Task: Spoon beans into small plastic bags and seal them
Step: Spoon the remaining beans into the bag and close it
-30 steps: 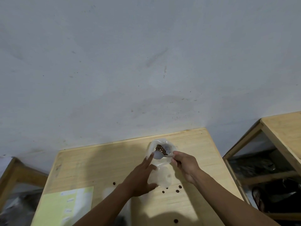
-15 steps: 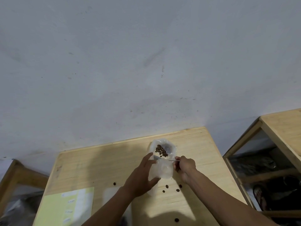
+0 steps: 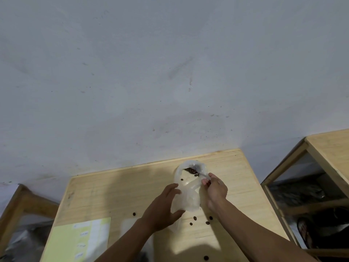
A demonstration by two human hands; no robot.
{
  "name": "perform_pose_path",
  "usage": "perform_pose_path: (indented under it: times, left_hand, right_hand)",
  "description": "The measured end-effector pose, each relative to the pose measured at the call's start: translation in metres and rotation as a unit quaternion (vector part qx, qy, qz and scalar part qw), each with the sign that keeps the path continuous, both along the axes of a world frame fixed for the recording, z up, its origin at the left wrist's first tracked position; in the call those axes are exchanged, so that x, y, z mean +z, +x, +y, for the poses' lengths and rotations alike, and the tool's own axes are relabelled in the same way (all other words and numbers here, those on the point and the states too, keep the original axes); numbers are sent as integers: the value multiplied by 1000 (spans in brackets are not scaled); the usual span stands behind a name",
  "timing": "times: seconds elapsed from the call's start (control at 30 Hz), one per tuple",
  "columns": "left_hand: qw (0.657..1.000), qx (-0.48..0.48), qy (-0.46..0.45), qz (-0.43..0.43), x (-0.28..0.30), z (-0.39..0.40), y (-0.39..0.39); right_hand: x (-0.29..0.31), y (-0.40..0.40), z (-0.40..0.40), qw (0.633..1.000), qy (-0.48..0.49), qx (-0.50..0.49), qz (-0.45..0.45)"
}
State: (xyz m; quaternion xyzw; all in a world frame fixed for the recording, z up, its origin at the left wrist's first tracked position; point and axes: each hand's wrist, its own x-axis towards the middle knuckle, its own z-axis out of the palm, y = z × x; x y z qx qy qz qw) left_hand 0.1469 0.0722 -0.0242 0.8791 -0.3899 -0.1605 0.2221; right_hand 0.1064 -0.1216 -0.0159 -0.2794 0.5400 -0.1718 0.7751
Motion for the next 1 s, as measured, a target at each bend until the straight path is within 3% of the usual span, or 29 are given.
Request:
perform_pose_path:
  times: [0.3, 0.83, 0.93, 1.0]
  left_hand:
    - [998, 47, -15, 31, 6, -18, 6]
    - [983, 154, -64, 76, 4, -28, 25]
    - [983, 149, -67, 80, 4, -28, 26]
    - [985, 139, -64, 84, 4, -28, 25]
  right_hand:
    - [5, -23, -9, 996, -2, 64, -68]
    - [47, -45, -43, 948, -246, 181, -95]
    - [46, -49, -36, 927, -296, 216, -76]
    - [46, -52, -31, 887, -372, 265, -69]
